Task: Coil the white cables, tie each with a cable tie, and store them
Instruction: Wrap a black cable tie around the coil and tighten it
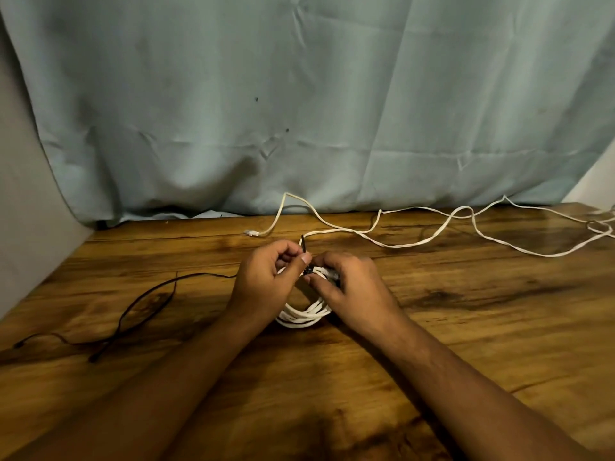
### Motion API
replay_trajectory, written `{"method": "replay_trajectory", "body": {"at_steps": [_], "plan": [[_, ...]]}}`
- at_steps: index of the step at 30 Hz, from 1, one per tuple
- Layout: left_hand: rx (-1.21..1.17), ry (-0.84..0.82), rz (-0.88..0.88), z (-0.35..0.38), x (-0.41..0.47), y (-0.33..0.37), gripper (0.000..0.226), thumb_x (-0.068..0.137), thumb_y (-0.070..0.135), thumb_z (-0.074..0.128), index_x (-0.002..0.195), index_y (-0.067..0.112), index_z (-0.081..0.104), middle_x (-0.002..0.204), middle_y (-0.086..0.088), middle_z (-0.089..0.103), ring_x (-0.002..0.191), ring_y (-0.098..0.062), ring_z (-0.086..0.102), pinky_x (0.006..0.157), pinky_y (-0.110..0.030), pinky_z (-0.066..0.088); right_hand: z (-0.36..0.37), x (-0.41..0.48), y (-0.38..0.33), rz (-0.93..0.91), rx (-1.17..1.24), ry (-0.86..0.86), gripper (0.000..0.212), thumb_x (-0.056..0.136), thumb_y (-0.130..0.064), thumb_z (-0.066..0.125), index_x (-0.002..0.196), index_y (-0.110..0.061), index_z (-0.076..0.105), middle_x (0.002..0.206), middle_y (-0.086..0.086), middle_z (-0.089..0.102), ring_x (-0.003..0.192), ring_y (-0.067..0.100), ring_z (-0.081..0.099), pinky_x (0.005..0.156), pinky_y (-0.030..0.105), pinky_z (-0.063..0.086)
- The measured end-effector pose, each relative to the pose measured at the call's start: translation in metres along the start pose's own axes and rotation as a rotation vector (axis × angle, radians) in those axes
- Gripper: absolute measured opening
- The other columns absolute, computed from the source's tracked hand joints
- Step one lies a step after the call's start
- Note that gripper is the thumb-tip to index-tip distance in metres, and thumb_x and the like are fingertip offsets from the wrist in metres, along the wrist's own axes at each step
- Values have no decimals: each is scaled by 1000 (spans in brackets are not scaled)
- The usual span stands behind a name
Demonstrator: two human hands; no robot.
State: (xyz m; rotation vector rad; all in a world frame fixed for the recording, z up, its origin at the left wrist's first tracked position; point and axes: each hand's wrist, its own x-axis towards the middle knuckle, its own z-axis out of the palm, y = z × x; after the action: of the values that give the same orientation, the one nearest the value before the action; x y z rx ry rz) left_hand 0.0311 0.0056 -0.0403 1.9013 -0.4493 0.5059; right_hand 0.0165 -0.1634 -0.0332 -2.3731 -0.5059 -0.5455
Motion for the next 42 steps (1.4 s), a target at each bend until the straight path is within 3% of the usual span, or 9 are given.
{"method": "replay_trajectory", "body": {"at_steps": [5,12,16,21,26,32,35,39,42], "plan": [[76,100,10,3,0,-1,11,96,19,68,84,17,69,68,6,61,61,-4,55,53,-14,38,4,1,-2,-40,-110,-11,26,96,-42,62,109,-21,72,95,-1,74,87,18,67,73,40,53],[-36,151,-169,8,5,-8,22,93,15,71,73,20,64,54,16,56,51,-1,47,59,-31,43,8,-1,-11,-126,-273,18,23,101,-38,57,107,-19,68,100,4,70,90,25,65,72,38,51],[-170,154,-286,7,6,-11,21,93,14,72,73,20,67,59,9,59,63,-16,56,68,-52,56,10,-1,-11,-166,-324,18,24,102,-39,54,109,-19,66,104,4,68,93,26,64,73,37,50],[-45,-34,-60,-7,3,-6,9,97,28,67,98,20,72,83,6,71,74,-2,64,69,-25,54,5,-1,-3,-102,-156,108,21,99,-36,62,115,-22,67,106,-1,69,96,17,64,80,40,54],[405,-98,51,-12,1,-8,29,93,48,67,112,27,74,87,10,66,75,-7,62,67,-39,54,-1,2,20,4,107,226,21,95,-30,70,114,-21,71,107,-8,72,100,9,67,85,40,57],[264,-49,-139,-10,2,-4,22,85,31,82,105,26,75,71,11,74,63,-4,69,65,-36,60,6,6,27,145,252,199,19,93,-31,70,109,-23,75,96,-9,77,85,8,72,76,48,61],[146,-74,-172,-8,1,-4,15,88,22,80,102,25,76,76,8,77,67,-9,72,64,-39,60,3,5,25,119,221,236,16,94,-30,70,107,-21,76,95,-10,76,86,7,71,77,44,61],[62,-86,-134,-9,1,-1,24,92,13,73,115,22,74,91,9,78,79,-1,73,73,-26,61,-5,3,20,-1,115,342,12,96,-25,70,105,-18,75,98,-9,73,92,7,66,79,35,56],[130,-108,-136,-9,1,-5,23,90,22,77,113,24,75,86,11,78,75,-2,72,75,-32,62,1,2,26,131,178,246,14,95,-29,71,106,-22,75,95,-10,76,86,7,71,77,42,60]]}}
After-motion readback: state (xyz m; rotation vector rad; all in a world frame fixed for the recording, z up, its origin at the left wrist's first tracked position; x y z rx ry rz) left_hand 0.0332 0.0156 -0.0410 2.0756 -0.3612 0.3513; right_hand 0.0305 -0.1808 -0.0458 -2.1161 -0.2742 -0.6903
